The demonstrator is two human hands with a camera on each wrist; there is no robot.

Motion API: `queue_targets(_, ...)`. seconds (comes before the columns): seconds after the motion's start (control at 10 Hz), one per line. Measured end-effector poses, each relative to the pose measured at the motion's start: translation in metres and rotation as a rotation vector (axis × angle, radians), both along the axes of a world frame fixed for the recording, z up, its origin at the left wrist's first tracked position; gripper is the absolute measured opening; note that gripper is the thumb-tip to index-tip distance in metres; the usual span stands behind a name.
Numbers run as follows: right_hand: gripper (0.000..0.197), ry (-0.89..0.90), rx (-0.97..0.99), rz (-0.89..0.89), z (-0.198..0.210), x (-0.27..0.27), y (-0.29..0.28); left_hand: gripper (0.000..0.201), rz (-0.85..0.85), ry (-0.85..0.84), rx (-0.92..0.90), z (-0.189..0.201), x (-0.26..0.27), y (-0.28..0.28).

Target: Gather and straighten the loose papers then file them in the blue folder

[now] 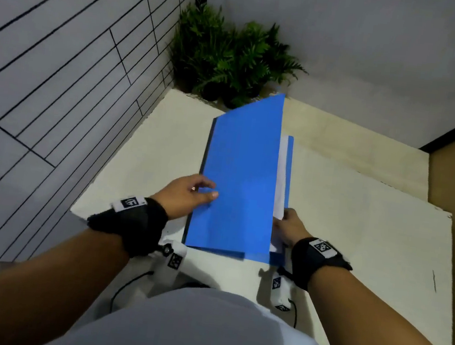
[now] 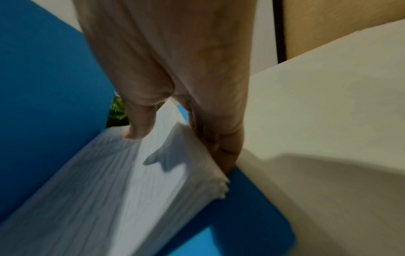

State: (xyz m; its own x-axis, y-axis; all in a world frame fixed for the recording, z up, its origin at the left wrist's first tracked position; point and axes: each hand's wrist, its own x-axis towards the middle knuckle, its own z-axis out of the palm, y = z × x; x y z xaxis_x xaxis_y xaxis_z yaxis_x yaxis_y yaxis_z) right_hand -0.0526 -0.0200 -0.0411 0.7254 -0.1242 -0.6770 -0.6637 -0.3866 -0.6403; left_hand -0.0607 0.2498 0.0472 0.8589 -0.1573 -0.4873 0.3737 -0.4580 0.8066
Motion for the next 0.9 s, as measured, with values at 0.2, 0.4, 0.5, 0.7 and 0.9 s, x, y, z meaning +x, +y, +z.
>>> queue_targets(0.2,0.066,0.124,0.236,-0.160,0.017,0.005,-0.027,0.075,0.293,0.117,0.129,-0.072,0.019,-0.009)
queue_targets(0.4,0.080,0.129,0.037,0.073,0.012,0.012,-0.003,0.056,0.348,0.117,0.175,-0.087,0.029,-0.012)
queue_targets(0.5,0.055,0.111,-0.003,0.279,0.023,0.011,0.031,0.055,0.409,0.109,0.322,-0.086,0.040,0.017)
queue_targets(0.7,0.022,0.099,0.015,0.573,0.029,0.023,0.111,0.061,0.469,0.091,0.621,-0.090,0.063,0.088)
queue_targets(0.9,0.034,0.121,0.001,0.623,0.019,0.034,0.136,0.072,0.401,0.048,0.625,-0.118,0.074,0.126)
